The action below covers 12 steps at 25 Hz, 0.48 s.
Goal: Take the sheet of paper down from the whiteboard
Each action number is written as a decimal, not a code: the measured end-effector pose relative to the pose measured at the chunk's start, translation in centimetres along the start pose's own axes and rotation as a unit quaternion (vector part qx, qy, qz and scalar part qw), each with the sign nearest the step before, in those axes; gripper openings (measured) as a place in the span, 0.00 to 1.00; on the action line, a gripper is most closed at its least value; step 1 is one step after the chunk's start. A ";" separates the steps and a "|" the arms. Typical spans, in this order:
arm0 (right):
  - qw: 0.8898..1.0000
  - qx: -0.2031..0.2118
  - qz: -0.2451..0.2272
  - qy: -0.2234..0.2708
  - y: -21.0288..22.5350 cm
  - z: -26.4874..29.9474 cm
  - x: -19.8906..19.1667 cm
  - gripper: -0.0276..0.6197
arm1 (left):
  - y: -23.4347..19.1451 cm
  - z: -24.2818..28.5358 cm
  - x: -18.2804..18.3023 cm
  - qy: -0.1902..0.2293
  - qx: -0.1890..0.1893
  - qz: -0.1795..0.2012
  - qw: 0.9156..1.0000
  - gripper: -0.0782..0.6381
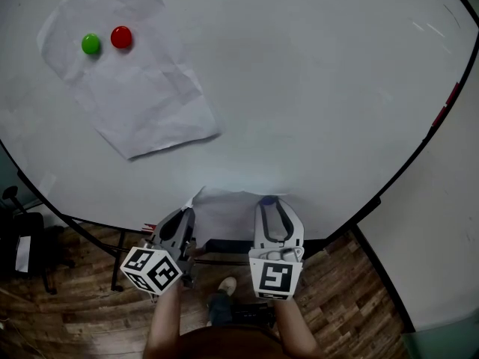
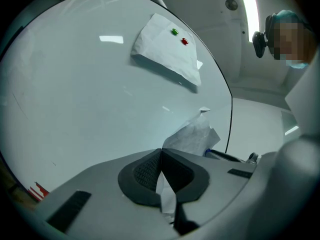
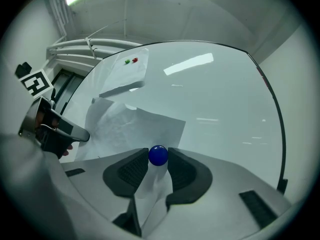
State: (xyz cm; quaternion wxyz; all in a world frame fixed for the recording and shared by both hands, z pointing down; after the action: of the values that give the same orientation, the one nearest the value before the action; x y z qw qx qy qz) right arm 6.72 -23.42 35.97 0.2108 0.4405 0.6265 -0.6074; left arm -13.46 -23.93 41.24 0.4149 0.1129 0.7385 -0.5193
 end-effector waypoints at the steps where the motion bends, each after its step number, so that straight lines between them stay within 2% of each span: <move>1: 1.000 0.001 0.001 -0.001 0.0 0.0 0.0 0.25 | 0.0 -0.1 0.0 0.000 0.002 0.002 1.000 0.14; 12: 1.000 -0.003 0.002 0.002 0.6 -0.1 0.4 0.25 | -0.4 -0.4 0.5 0.000 0.012 0.000 1.000 0.14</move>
State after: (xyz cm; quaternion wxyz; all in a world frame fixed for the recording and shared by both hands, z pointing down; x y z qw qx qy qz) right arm 7.04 -23.33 35.34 0.2119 0.4427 0.6275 -0.6044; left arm -14.18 -23.86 41.20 0.4133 0.1177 0.7322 -0.5284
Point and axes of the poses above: the fingertips, and each gripper's own axes: z forward along the fingers, y to its right, x out of its top, the point moved 5 cm from there along -z, backward along the fingers, and after that the axes turned 14 degrees about -z, right-handed, at the moved point
